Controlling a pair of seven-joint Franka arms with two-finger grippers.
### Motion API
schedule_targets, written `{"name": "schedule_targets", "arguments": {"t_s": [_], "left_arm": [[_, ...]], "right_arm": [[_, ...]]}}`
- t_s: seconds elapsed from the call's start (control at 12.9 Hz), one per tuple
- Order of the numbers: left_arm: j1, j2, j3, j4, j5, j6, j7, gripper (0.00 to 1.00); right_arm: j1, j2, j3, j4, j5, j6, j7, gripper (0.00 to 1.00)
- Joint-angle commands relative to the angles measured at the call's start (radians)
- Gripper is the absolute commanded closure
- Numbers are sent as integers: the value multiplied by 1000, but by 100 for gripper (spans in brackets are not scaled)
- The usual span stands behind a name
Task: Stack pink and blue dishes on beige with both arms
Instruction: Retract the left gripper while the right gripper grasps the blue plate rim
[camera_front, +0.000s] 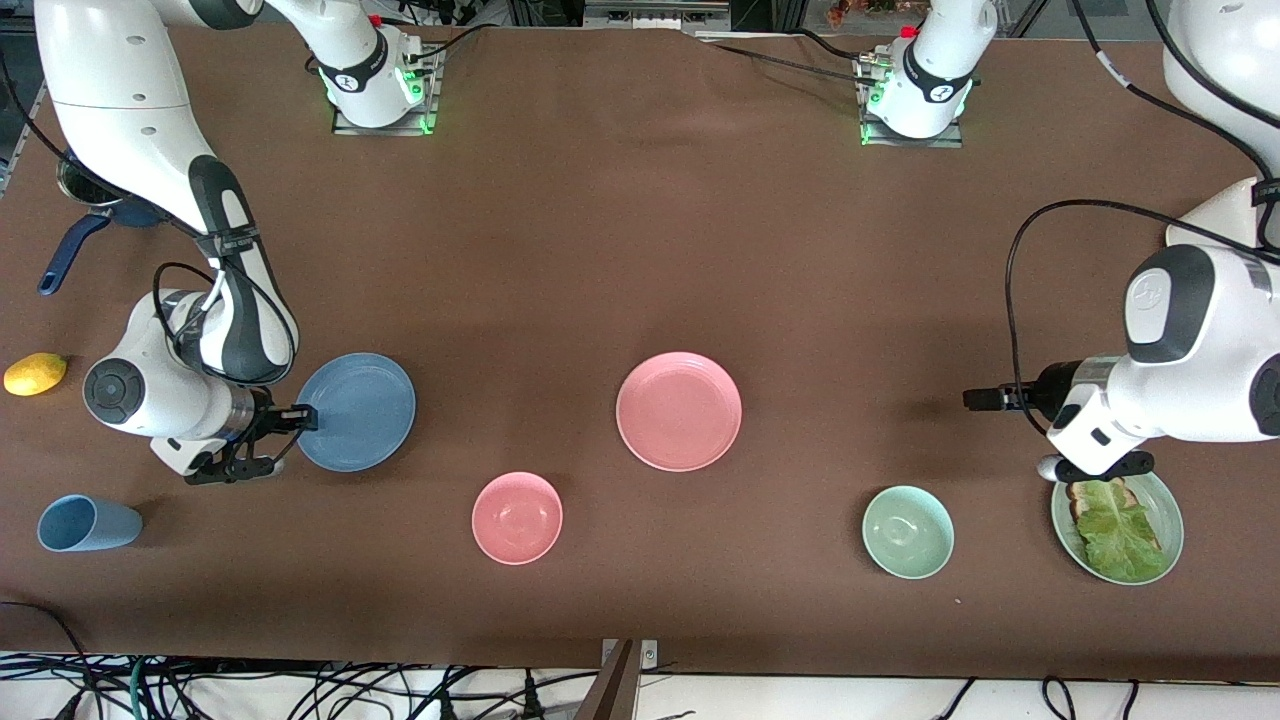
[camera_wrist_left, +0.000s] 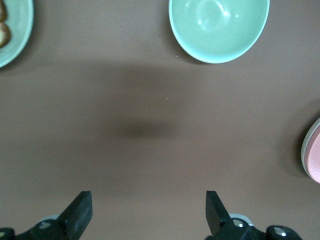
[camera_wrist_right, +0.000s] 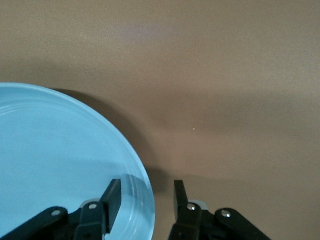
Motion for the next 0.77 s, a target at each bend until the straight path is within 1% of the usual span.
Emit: {"name": "schedule_targets", "arguments": {"t_s": [0.0,0.23,0.39,0.46,0.7], "left_arm": [[-67,-202,96,-167,32,-2,20,0],[-87,-307,106,-178,29,-16,16,0],[-119,-371,112,-178,35,-16,18,0],[-122,-402,113,-180,35,-17,18,0],[-139,-459,115,-180,32,-81,20,0]], "right_arm": [[-8,-16,6,-18,21,6,-27,62],[-8,-18,6,-18,21,4,-27,79],[-8,-18,6,-18,21,4,-27,95],[-8,-18,6,-18,21,3,-26,100],[-8,-24,7,-11,21,1,-24,100]]}}
